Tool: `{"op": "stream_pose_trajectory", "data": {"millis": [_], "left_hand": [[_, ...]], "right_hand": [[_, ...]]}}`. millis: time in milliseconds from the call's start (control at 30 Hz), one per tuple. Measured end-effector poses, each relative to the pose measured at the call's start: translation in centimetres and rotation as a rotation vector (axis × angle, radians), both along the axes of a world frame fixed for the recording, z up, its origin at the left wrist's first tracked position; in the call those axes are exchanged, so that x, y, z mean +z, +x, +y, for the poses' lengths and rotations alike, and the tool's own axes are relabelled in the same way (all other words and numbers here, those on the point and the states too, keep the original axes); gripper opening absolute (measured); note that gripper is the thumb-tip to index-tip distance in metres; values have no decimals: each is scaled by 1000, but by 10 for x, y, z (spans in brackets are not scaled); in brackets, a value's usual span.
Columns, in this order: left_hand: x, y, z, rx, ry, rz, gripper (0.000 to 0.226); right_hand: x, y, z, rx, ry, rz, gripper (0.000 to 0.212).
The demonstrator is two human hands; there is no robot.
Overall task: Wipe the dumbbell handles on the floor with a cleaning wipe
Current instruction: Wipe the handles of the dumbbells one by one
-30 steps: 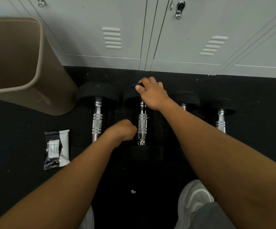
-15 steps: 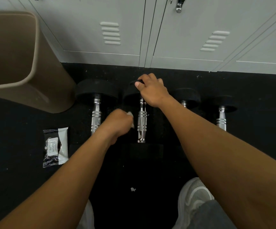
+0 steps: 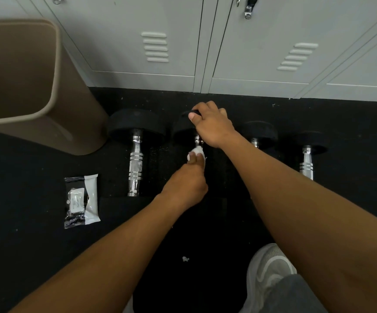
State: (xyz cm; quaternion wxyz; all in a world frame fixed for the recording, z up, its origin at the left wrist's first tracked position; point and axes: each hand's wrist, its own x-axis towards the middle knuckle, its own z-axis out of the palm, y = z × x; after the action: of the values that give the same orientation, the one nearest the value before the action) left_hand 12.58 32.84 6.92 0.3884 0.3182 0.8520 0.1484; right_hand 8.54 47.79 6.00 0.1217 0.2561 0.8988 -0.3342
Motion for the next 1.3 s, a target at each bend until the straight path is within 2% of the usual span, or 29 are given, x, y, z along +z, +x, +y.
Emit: {"op": "stream_pose_trajectory", "data": {"millis": [167,233,300,400,500,567,767,967,1033,1100,1200,1300], "left_hand": [[9,-3,-14,-85,-43,-59,50],[12,-10,-19,-129,-72,-145,40],[14,-24,-23,-55,-38,-276,26],[16,-50,-25,474,169,-520,17],[-12,-67,-22,1010,247,-534,20],[-28,-65,-13,1152,243,-599,18],[-47,-47,10,989,441,-824,35],[-59,-54,10,1024,483,-928,46],[-58,-50,8,958,487,-950,41],[-57,-46,1,833,421,-917,35],[-55,-52,-9,661,284,-901,54],[-49,-59,-8,547,183,-840,52]], "right_hand": [[1,0,-1,3,0,-1,39],[1,0,0,-1,-8,4,38],[1,1,0,-6,-16,11,38],[1,1,-1,-6,-2,14,37],[1,0,-2,-2,10,10,38],[1,0,-2,1,10,12,38],[-1,0,-1,4,12,16,39],[-2,0,-1,-1,21,21,38],[-1,-1,-2,4,28,18,39],[0,-1,-2,5,32,15,39],[-1,0,-2,0,33,22,40],[-1,1,-1,0,29,23,40]]}}
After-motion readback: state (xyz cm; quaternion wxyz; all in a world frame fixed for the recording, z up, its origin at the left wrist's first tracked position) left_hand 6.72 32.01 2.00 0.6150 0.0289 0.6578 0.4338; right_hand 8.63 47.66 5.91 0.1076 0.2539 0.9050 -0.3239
